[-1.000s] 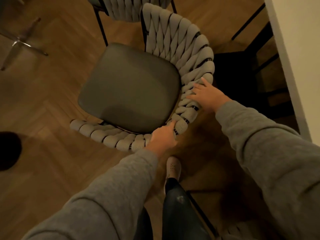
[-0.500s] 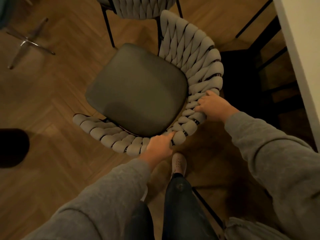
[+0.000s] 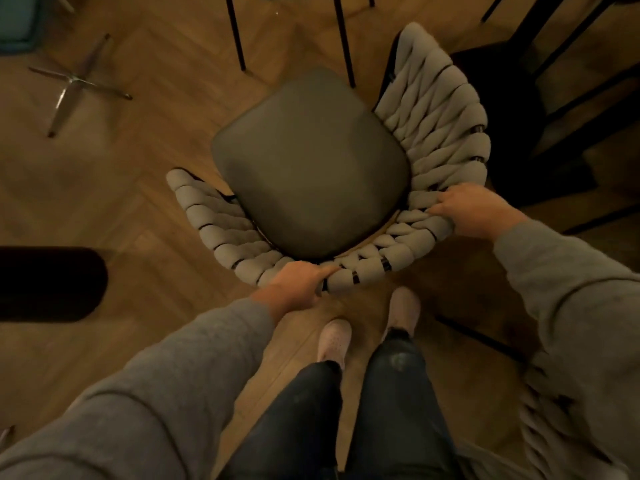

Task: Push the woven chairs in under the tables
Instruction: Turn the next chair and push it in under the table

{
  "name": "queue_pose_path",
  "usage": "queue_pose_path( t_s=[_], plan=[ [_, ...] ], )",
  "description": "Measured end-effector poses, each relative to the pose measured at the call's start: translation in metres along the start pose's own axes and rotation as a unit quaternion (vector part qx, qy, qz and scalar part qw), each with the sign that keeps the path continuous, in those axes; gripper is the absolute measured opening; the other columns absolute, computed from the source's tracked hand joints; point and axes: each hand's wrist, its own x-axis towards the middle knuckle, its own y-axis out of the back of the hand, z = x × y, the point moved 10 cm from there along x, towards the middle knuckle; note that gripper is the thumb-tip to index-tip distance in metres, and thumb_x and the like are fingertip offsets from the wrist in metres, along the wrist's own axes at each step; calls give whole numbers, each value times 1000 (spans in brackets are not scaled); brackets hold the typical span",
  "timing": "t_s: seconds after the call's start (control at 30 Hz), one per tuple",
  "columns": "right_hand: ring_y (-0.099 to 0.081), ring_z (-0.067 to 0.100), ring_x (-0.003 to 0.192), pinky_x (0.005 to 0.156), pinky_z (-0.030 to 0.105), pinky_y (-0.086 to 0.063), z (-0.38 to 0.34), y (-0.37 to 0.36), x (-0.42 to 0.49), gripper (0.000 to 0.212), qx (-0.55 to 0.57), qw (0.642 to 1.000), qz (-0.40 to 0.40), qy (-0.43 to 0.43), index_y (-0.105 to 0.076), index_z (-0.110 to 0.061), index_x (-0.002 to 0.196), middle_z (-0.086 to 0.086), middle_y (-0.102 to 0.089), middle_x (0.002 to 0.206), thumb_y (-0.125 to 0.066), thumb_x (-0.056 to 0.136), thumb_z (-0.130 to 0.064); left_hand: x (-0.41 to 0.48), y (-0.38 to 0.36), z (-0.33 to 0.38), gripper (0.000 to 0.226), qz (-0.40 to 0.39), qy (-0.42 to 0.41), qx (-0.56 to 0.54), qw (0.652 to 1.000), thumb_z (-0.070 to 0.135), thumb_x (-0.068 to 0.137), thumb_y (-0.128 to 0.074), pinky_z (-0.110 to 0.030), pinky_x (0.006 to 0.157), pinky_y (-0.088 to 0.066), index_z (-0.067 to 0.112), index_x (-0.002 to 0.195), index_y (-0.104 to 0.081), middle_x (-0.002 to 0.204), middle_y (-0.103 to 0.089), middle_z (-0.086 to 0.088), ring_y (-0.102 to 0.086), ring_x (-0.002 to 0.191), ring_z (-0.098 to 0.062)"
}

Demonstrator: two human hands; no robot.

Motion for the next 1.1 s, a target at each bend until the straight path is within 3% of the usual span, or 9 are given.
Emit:
queue_pose_path(
  t_s=[0.1, 0.23, 0.43, 0.57, 0.67, 0.77, 0.87, 0.93, 1.1],
  plan=[
    [-57, 17, 108, 91, 30, -45, -51, -12, -26, 29, 44, 999, 15, 8, -59, -30, 120, -5, -61, 115, -53, 92, -32, -39, -25, -17, 65, -21, -8, 43, 999, 25, 93, -53, -24, 72, -33, 33, 151, -25, 119, -59, -3, -58, 100, -21],
    [-57, 18, 103, 107, 36, -35, -118, -17, -62, 25, 99, 994, 36, 18, -64, -28, 111, -4, -64, 104, -56, 87, -32, -85, -48, -35, 64, -61, -19, 117, 991, 23, 95, -48, -28, 72, -35, 35, 151, -21, 123, -59, -4, -59, 101, -24],
    [-54, 23, 103, 85, 33, -42, -213, -36, -112, 28, 202, 979, -10, -1, -60, -24, 116, 5, -59, 113, -56, 90, -34, -137, -85, -60, 64, -99, -21, 184, 978, 21, 93, -51, -32, 87, -42, 41, 149, -25, 133, -55, 2, -58, 110, -22],
    [-55, 23, 106, 89, 32, -40, -268, -44, -141, 28, 215, 976, -14, 5, -59, -23, 117, 4, -60, 115, -56, 91, -32, -169, -108, -63, 58, -61, -27, 215, 974, 19, 93, -52, -39, 110, -26, 36, 146, -35, 143, -49, 5, -45, 130, -20],
    [-50, 23, 117, 104, 37, -31, -288, -62, -160, 49, 219, 975, -22, 29, -49, -31, 131, 0, -55, 126, -59, 86, -46, -189, -130, -63, 69, -53, -17, 247, 967, 28, 90, -57, -47, 116, -18, 31, 151, -24, 150, -39, 0, -36, 138, -24],
    [-48, 25, 123, 107, 46, -30, -282, -80, -169, 71, 171, 984, -56, 10, -33, -36, 143, 0, -50, 134, -62, 81, -55, -187, -140, -57, 79, -67, -28, 272, 960, 29, 92, -56, -47, 111, -29, 32, 154, -7, 150, -36, -3, -37, 135, -26],
    [-58, 21, 104, 94, 41, -41, -284, -79, -170, 44, 167, 985, -32, -16, -47, -38, 128, -3, -62, 111, -57, 86, -43, -180, -141, -54, 63, -74, -59, 269, 959, 21, 97, -45, -40, 90, -49, 38, 150, -15, 133, -54, -1, -57, 116, -22],
    [-60, 20, 98, 92, 41, -42, -284, -79, -171, 35, 181, 983, -23, -35, -51, -39, 119, -5, -64, 102, -55, 85, -41, -180, -138, -53, 56, -80, -70, 272, 956, 22, 98, -44, -37, 86, -51, 39, 147, -23, 126, -59, 0, -61, 109, -21],
    [-58, 23, 101, 93, 39, -40, -301, -87, -171, 47, 216, 973, -32, -70, -44, -36, 133, 0, -63, 109, -50, 86, -40, -172, -118, -58, 51, -86, -111, 286, 948, 19, 100, -42, -37, 84, -52, 37, 145, -29, 124, -61, -1, -61, 108, -22]
  ],
)
